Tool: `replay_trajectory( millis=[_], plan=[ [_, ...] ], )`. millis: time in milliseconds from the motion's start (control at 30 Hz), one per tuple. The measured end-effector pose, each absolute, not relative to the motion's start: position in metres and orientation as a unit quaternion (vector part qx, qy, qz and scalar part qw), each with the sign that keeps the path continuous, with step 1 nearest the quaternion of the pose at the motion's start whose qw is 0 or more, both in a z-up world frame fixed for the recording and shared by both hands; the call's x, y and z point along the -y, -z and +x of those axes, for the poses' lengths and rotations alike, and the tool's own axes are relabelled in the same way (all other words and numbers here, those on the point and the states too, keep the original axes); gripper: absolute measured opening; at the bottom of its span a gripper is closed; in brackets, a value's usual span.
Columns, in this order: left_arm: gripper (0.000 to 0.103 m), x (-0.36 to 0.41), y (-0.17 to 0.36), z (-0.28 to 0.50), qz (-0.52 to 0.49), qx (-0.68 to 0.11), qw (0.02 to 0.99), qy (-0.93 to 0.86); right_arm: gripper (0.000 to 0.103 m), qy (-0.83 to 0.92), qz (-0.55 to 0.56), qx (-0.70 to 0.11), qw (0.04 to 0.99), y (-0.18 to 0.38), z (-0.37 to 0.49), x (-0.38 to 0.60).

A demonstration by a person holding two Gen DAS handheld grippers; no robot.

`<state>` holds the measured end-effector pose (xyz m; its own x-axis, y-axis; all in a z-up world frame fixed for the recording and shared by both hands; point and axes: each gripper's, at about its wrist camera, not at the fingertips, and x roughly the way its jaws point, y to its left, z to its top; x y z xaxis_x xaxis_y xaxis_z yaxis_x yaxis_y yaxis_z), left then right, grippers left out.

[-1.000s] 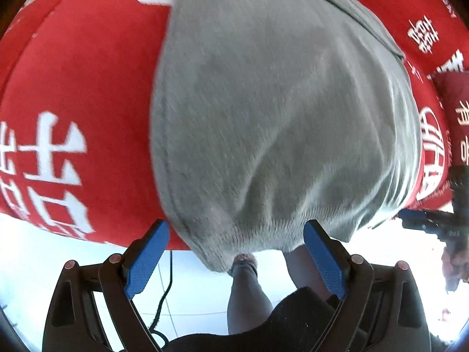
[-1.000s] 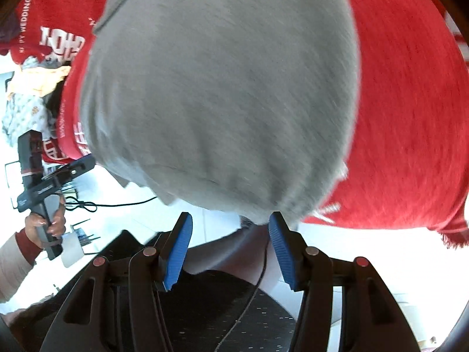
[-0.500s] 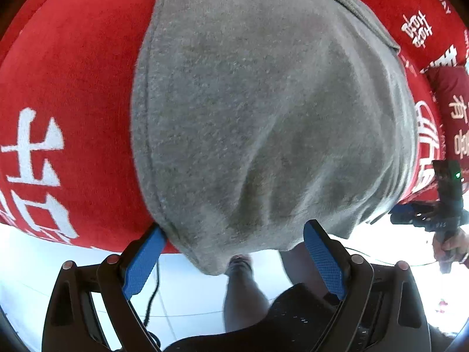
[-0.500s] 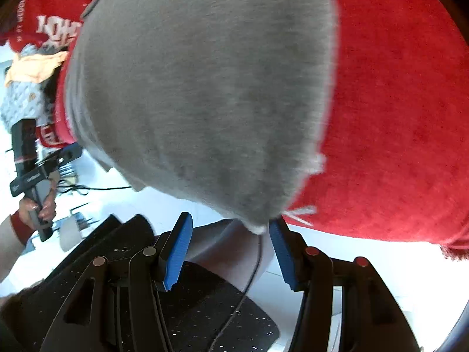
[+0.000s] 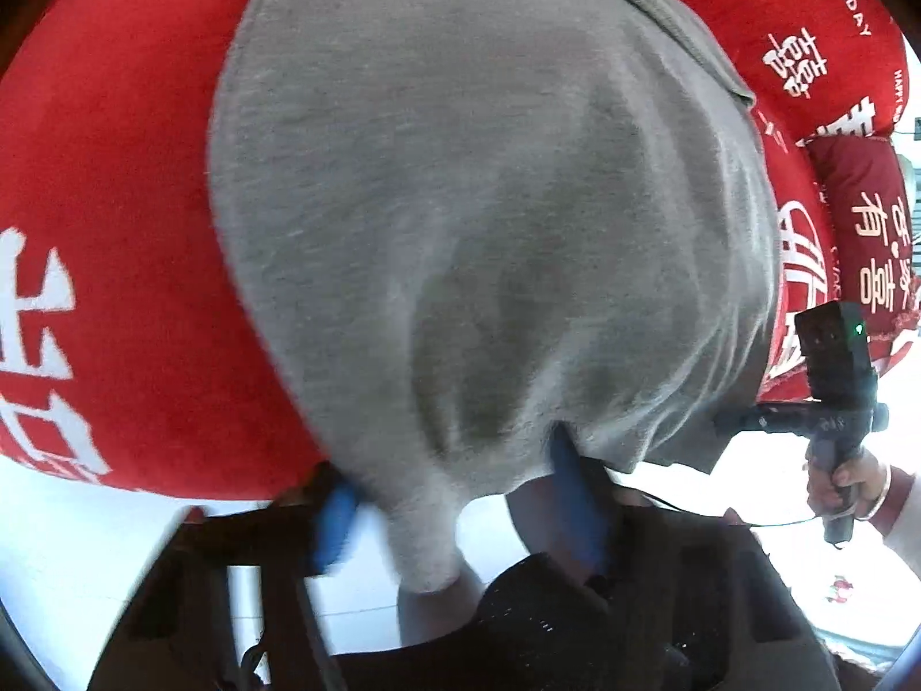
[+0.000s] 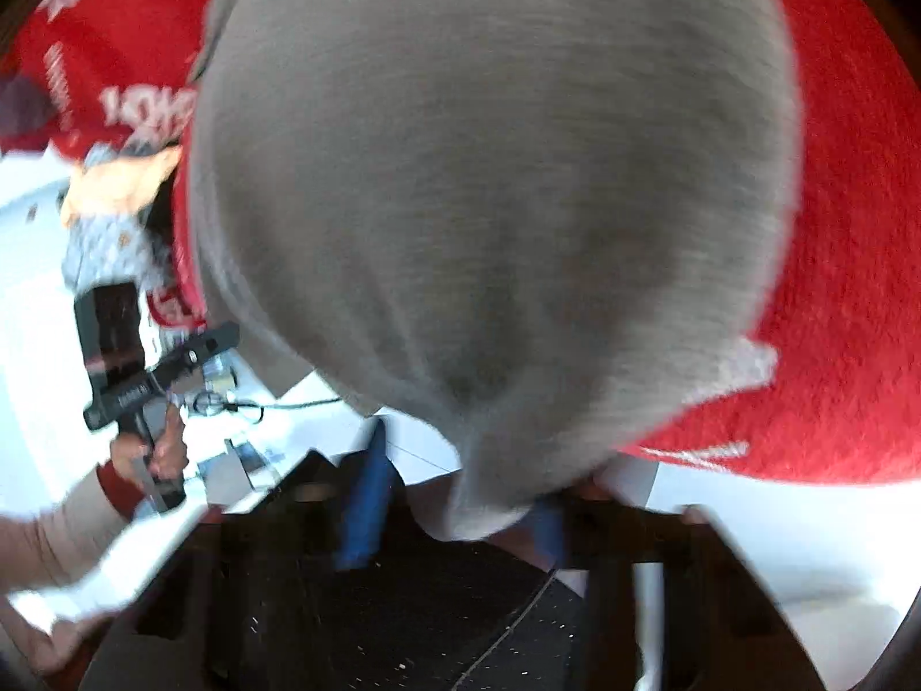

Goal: Fold small clothes
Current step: 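Grasp the sweater hem with both grippers and lift it, then fold the held hem toward the collar with both grippers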

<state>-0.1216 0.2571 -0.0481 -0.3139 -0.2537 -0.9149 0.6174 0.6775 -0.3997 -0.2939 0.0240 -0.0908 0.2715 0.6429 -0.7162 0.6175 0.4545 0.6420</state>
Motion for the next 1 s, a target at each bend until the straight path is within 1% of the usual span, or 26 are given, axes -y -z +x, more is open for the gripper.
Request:
replay_trajectory(
  millis=[33,67,200,333,533,667,767,867,1000],
  plan=[
    [0.017,-0.26,0.049,-0.118,0.13,-0.718,0.57,0.377,0.012,0.001,0.533,-0.595,0.601,0.091,-0.299,-0.02],
    [0.015,-0.263,0.051,-0.116,0.129,-0.722,0.566,0.377,0.012,0.003,0.543,-0.586,0.601,0.089,-0.301,-0.017],
    [0.014,-0.269,0.04,-0.106,0.094,-0.725,0.558,0.393,0.012,-0.011,0.575,-0.542,0.612,0.07,-0.3,-0.015],
    [0.014,-0.267,0.012,-0.094,0.034,-0.719,0.562,0.408,0.012,-0.025,0.607,-0.483,0.631,0.039,-0.289,-0.004],
    [0.014,-0.24,-0.028,-0.058,-0.027,-0.694,0.584,0.42,0.012,-0.037,0.622,-0.405,0.669,-0.012,-0.257,0.04],
    [0.014,-0.213,-0.054,-0.019,-0.061,-0.667,0.608,0.427,0.012,-0.043,0.618,-0.363,0.696,-0.046,-0.225,0.079],
    [0.014,-0.187,-0.067,0.018,-0.091,-0.643,0.629,0.427,0.012,-0.053,0.601,-0.349,0.717,-0.07,-0.198,0.118],
    [0.014,-0.156,-0.071,0.053,-0.092,-0.619,0.656,0.422,0.012,-0.061,0.58,-0.344,0.736,-0.086,-0.17,0.157],
    [0.014,-0.115,-0.055,0.097,-0.083,-0.607,0.681,0.401,0.012,-0.055,0.569,-0.343,0.745,-0.083,-0.132,0.209]
  ],
)
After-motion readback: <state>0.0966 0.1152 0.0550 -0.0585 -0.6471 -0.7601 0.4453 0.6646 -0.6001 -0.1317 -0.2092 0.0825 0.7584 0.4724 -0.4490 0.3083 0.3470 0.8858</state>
